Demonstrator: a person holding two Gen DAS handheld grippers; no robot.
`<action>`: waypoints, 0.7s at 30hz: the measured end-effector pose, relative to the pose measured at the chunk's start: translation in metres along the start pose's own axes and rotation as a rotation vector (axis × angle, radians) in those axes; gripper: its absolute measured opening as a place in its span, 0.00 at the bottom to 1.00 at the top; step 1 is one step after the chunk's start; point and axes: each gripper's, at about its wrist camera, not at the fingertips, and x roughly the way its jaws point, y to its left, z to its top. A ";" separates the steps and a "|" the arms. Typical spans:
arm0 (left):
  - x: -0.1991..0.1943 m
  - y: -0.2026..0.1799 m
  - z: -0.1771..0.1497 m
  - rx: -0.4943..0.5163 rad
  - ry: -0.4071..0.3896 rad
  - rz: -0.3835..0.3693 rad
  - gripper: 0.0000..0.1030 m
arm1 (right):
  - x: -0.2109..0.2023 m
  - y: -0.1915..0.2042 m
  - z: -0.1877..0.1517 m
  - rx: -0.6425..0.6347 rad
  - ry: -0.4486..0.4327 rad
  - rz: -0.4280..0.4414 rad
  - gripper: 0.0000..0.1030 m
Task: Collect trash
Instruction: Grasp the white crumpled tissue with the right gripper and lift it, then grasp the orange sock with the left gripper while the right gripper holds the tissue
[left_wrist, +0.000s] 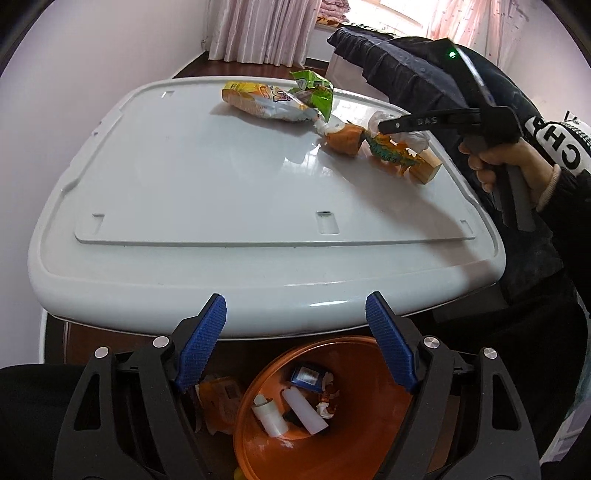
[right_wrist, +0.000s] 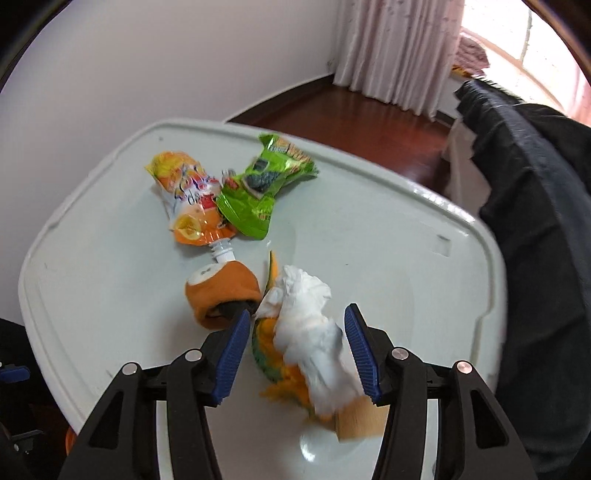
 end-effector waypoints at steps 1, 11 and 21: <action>0.001 0.002 0.001 -0.007 0.002 -0.004 0.74 | 0.001 0.001 0.000 -0.008 0.001 -0.006 0.35; 0.001 0.002 0.003 -0.025 0.005 -0.006 0.74 | -0.065 0.009 -0.023 0.083 -0.170 -0.006 0.32; 0.037 -0.041 0.079 0.045 -0.052 -0.015 0.74 | -0.145 0.004 -0.131 0.344 -0.306 -0.002 0.32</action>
